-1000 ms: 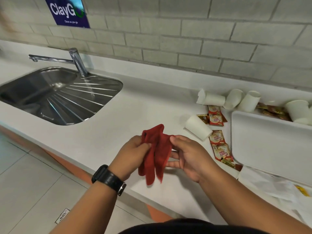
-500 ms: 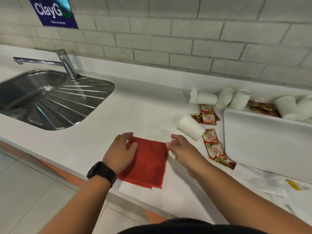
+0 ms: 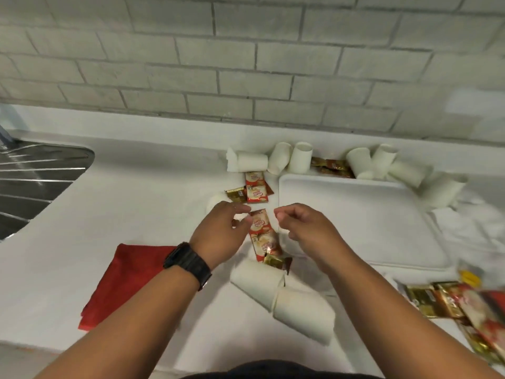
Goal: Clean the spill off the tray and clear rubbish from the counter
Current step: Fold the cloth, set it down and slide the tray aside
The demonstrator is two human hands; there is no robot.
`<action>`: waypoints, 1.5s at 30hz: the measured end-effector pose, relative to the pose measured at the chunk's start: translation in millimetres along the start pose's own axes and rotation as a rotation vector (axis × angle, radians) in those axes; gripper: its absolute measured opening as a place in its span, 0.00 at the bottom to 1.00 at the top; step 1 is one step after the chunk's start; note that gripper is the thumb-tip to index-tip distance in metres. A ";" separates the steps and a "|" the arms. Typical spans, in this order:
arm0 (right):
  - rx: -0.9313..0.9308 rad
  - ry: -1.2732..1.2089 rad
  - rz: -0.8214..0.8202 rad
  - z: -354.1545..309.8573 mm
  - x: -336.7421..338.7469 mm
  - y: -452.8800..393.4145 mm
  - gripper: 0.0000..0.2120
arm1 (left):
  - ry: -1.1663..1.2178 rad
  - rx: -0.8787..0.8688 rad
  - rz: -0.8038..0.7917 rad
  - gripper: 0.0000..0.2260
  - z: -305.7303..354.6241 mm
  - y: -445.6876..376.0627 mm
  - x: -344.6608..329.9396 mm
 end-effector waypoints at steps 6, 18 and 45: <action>0.000 0.181 0.275 32.2 144.4 -17.8 0.06 | -0.153 0.047 -0.215 0.15 48.6 -35.0 -66.6; -0.255 0.813 0.322 135.0 308.9 -54.5 0.17 | -0.535 0.307 -0.265 0.14 71.5 -57.2 -104.3; -0.071 0.552 0.566 101.0 352.0 50.9 0.16 | 0.224 0.409 0.033 0.11 129.4 28.7 -70.3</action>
Point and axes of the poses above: each hand's wrist, its own y-axis away from the middle knuckle, its own x-axis out of the back of the hand, z = x × y, the point moved 3 cm from there along -y, towards the middle knuckle, and after that the axes turned 11 degrees about -y, right-handed, at the moved point
